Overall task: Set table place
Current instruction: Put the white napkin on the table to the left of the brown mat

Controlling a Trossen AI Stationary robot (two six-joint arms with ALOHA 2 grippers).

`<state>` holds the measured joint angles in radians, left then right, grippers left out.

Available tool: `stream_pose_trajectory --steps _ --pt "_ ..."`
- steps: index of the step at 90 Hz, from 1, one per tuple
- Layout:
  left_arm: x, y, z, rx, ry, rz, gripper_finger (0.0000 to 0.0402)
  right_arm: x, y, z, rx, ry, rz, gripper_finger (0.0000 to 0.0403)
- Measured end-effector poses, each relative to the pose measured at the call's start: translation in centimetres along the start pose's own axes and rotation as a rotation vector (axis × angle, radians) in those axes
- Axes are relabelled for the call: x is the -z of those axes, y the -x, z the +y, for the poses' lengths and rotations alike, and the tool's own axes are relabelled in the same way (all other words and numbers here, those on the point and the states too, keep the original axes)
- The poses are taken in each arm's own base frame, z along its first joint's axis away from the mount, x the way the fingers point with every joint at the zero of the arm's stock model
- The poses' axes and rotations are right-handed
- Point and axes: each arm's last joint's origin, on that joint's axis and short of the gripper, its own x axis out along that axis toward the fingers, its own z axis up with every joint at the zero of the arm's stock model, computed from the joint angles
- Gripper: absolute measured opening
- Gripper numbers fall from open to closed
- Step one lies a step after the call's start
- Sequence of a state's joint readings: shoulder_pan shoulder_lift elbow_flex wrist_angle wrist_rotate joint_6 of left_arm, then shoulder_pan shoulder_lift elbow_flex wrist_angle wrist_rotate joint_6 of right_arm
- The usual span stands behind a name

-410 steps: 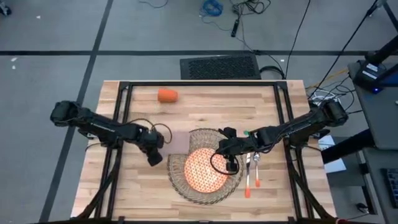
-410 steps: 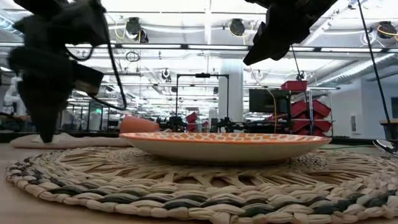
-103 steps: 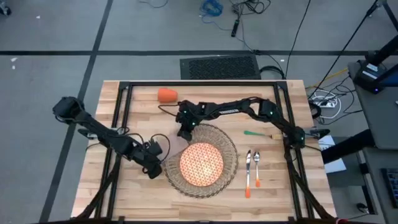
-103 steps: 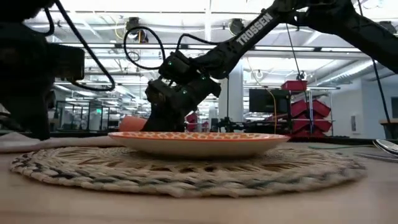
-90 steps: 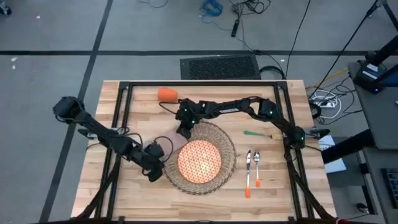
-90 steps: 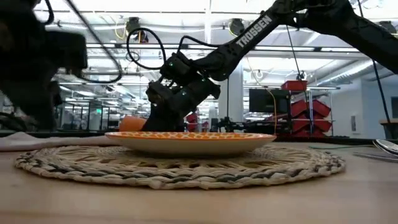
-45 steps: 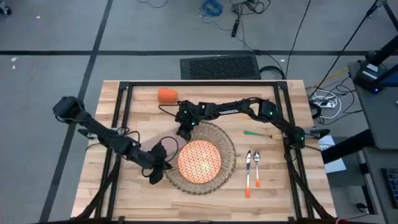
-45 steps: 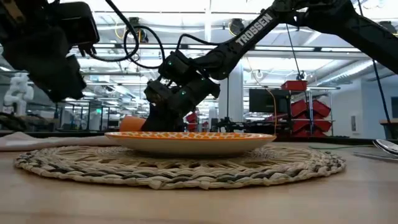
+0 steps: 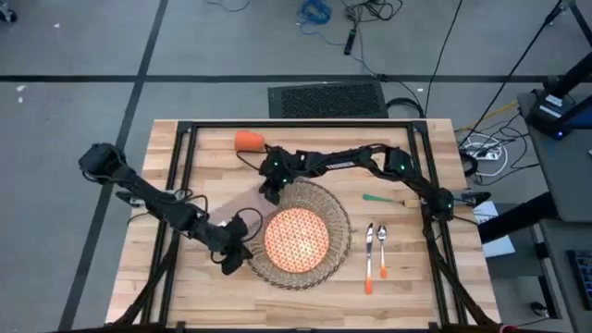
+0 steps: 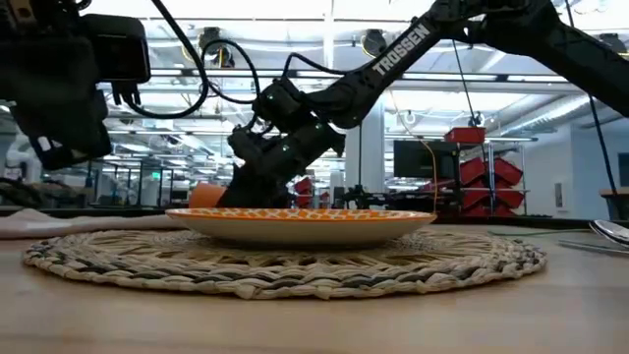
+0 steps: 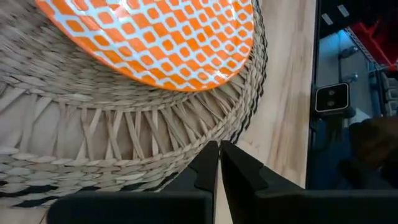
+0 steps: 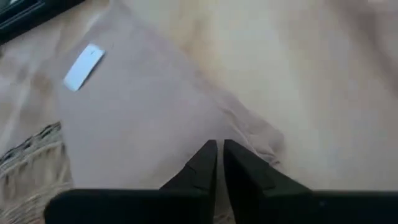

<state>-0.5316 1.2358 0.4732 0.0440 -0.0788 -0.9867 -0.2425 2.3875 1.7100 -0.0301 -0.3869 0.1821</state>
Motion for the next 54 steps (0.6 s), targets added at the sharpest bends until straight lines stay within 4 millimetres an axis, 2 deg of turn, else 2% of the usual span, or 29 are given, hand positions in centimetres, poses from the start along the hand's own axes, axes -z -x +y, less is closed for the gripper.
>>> stream_pose_trajectory --steps 35,54 --pt "0.0 0.0 0.0 0.000 0.000 0.000 0.0004 0.2 -0.4 1.1 -0.078 0.016 0.018 0.0018" --pt "0.0 0.0 0.0 0.000 0.001 0.000 0.0004 0.4 -0.6 2.3 -0.089 0.097 0.026 0.0018"
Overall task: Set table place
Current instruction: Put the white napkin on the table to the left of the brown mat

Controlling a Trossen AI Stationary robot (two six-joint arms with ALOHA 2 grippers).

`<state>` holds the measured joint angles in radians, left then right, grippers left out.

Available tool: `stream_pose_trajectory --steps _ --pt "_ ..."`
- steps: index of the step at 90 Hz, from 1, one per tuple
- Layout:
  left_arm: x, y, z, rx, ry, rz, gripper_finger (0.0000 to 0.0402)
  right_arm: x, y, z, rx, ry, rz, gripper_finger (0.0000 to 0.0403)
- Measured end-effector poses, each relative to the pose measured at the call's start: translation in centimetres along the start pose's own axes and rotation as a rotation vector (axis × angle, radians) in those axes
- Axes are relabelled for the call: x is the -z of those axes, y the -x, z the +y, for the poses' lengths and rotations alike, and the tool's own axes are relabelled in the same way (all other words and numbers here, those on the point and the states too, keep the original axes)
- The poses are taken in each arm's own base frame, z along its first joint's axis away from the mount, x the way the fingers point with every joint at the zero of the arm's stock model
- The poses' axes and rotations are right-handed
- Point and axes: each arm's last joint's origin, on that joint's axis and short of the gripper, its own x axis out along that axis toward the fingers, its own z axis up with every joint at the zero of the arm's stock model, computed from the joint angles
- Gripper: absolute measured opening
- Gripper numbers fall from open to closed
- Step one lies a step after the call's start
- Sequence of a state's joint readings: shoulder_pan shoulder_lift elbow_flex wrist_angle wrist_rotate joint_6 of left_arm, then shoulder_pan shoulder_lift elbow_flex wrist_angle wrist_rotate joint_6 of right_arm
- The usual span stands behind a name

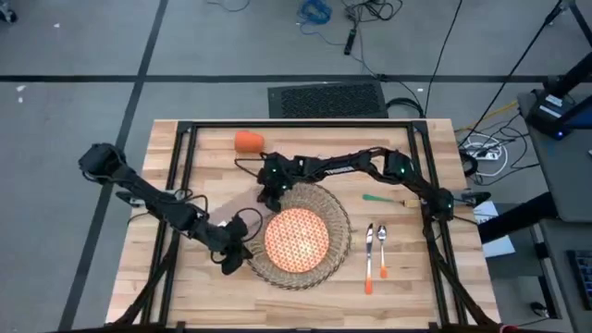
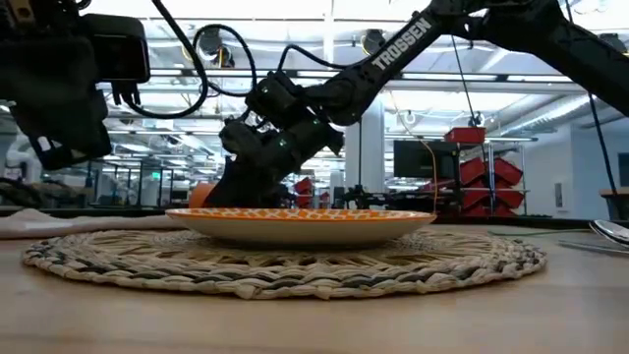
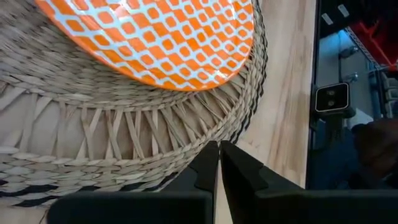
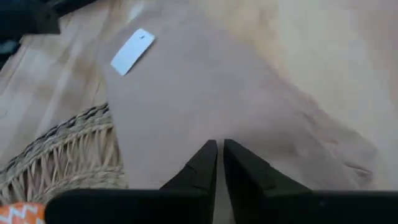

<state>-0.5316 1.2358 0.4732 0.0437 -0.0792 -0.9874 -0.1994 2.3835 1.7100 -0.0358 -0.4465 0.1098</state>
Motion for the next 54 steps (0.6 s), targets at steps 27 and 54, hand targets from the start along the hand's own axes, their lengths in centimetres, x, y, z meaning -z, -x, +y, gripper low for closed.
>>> stream_pose_trajectory --steps 27,54 --pt "0.0 0.0 0.0 0.000 0.000 0.000 0.0004 -2.8 1.0 1.9 -0.009 0.121 0.061 0.0018" --pt "0.0 0.0 0.0 0.000 0.000 -0.001 0.0004 -4.4 1.3 6.0 -0.061 0.259 0.162 0.0018"
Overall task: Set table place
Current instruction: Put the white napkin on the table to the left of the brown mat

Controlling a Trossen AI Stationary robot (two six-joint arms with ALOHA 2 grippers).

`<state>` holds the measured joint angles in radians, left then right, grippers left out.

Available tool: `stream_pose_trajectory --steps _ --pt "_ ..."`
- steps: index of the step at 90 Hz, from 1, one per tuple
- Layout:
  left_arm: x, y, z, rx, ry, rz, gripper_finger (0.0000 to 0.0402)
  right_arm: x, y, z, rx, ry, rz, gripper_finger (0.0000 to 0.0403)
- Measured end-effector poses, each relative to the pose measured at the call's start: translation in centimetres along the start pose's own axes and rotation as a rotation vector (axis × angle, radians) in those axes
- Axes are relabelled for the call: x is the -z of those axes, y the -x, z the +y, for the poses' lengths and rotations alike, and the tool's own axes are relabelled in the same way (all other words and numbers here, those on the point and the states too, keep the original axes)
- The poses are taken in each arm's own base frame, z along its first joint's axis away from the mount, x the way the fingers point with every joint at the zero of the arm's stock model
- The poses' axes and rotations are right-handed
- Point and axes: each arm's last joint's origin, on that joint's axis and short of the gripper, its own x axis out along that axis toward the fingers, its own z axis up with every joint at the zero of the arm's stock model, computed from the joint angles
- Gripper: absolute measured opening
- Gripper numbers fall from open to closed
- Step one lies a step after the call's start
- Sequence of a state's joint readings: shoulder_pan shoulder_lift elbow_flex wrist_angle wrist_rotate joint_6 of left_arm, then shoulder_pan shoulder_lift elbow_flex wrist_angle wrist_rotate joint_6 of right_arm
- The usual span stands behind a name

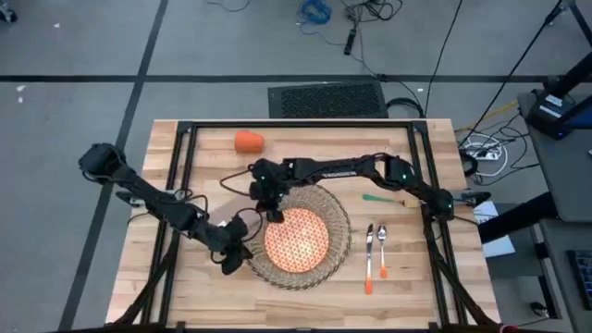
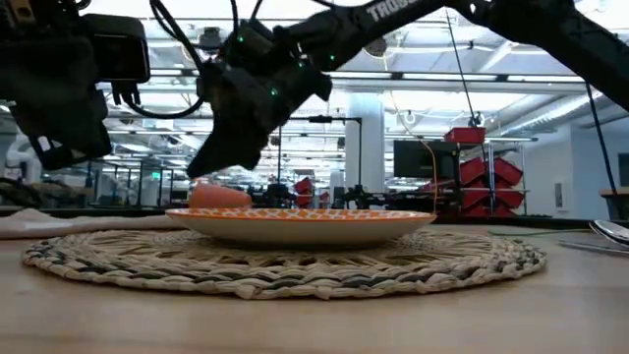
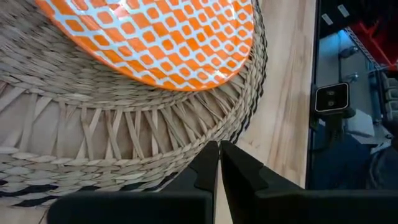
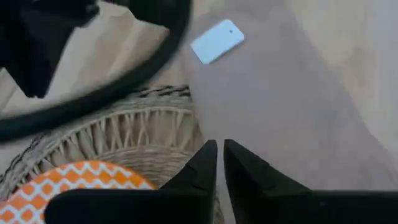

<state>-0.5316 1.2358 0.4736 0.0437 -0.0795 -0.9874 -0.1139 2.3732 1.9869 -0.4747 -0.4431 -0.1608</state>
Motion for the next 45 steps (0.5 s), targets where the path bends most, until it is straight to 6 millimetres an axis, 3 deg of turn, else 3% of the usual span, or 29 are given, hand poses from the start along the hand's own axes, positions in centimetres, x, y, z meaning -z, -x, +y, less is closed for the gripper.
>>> stream_pose_trajectory --steps 45 --pt "-0.3 0.0 0.2 -0.045 0.002 -0.072 0.0004 1.1 -0.3 1.0 -0.023 -0.059 0.121 0.0018"
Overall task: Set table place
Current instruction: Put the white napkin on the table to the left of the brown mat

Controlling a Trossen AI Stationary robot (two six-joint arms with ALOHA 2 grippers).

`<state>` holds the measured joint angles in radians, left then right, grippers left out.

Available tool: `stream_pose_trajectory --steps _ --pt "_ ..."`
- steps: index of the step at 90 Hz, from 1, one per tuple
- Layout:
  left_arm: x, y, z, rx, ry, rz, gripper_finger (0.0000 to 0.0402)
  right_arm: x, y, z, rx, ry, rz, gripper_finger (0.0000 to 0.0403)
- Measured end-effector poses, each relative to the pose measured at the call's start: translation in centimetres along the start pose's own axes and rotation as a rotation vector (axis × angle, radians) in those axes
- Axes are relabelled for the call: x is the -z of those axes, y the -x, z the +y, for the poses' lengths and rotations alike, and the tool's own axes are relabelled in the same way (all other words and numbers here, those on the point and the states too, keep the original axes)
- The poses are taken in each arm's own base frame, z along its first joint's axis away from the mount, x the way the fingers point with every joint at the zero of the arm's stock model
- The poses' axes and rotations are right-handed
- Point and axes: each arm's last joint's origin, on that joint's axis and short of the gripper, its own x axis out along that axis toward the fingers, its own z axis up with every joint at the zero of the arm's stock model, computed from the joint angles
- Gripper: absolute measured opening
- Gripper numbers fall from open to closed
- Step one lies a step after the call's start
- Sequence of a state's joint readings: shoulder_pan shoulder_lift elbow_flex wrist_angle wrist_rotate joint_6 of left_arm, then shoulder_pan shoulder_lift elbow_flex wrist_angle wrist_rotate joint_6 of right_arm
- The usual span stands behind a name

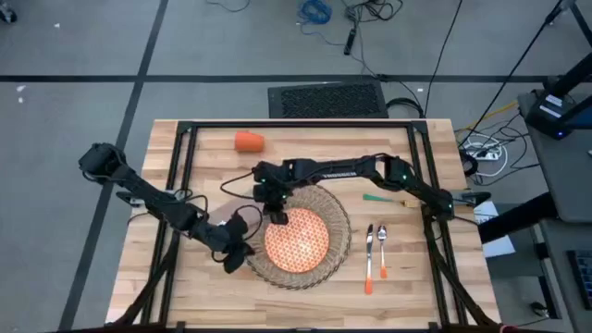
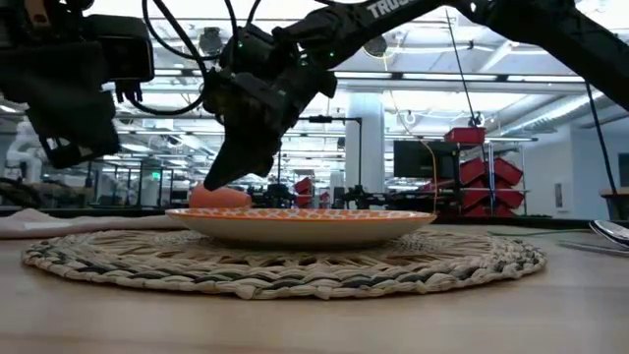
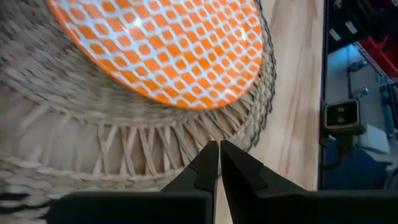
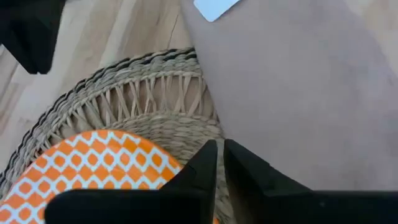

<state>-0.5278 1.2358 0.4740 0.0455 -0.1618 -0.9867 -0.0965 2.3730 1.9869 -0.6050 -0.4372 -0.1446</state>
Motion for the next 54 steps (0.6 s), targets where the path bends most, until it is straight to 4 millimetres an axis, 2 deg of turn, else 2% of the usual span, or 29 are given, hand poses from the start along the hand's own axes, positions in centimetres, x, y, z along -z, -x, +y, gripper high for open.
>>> stream_pose_trajectory --steps 27,41,54 --pt "-0.4 0.0 0.3 -0.060 0.001 -0.084 0.0004 -0.2 -0.7 1.1 -0.022 0.067 -0.014 0.0018" --pt "-0.7 -0.1 1.2 -0.125 -0.011 -0.068 0.0004 0.4 -1.0 0.2 -0.017 0.029 0.012 0.0018" --pt "-0.1 0.1 2.7 -0.273 -0.030 0.013 0.0004 1.2 -1.4 -1.0 -0.007 0.000 0.044 0.0018"
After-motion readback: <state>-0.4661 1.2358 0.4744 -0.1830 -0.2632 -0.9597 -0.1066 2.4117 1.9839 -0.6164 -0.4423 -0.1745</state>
